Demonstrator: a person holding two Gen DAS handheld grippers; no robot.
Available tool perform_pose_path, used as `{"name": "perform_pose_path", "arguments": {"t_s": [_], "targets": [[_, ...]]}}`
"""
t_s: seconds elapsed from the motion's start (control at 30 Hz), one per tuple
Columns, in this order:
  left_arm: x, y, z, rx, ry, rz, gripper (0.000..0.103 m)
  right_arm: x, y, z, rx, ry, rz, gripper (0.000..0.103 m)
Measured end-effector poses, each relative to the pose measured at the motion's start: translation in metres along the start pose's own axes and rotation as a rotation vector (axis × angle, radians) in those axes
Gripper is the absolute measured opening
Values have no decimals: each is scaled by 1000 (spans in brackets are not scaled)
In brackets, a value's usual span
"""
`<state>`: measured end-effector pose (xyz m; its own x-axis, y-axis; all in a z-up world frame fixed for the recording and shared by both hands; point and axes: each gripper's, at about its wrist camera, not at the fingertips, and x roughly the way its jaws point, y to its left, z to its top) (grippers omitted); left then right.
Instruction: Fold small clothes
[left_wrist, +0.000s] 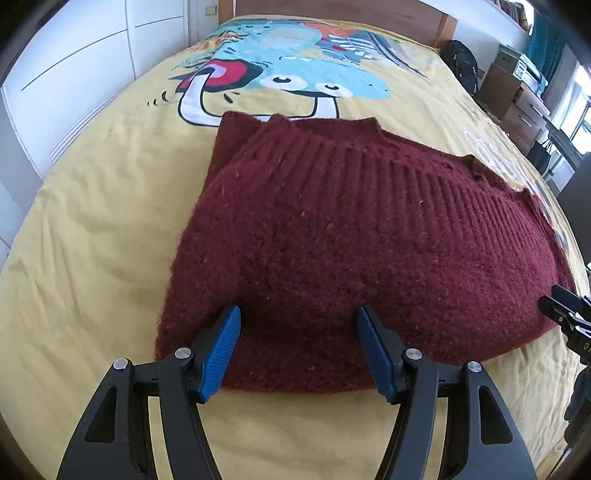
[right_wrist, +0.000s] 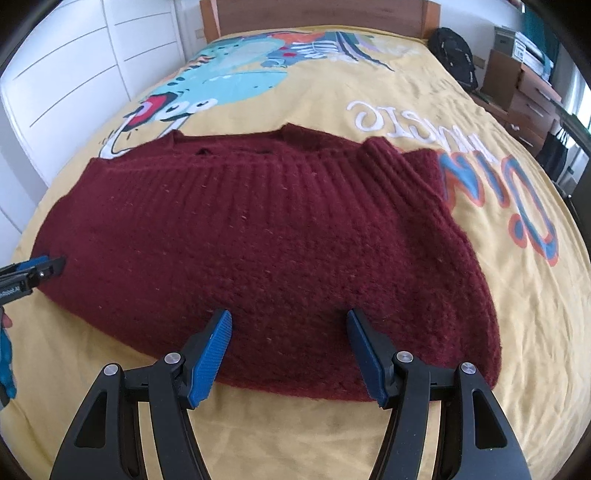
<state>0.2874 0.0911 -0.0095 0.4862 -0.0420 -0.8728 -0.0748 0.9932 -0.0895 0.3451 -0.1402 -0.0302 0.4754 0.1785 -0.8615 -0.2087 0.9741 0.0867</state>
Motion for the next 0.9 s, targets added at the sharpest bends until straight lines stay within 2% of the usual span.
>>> {"name": "perform_pose_path", "arguments": {"t_s": [0.3,0.73,0.9], "targets": [[-21,10,0,-26,1,-7,59,-20,-22,-6,80,-7,-13,67],[-68,24,-5,-60,-38,-7,72,-66,-11,-14,107,-64,12,67],[-84,37,-11,-86,-45,-7,73,-82,-5,-20,109,-80,13,67]]}}
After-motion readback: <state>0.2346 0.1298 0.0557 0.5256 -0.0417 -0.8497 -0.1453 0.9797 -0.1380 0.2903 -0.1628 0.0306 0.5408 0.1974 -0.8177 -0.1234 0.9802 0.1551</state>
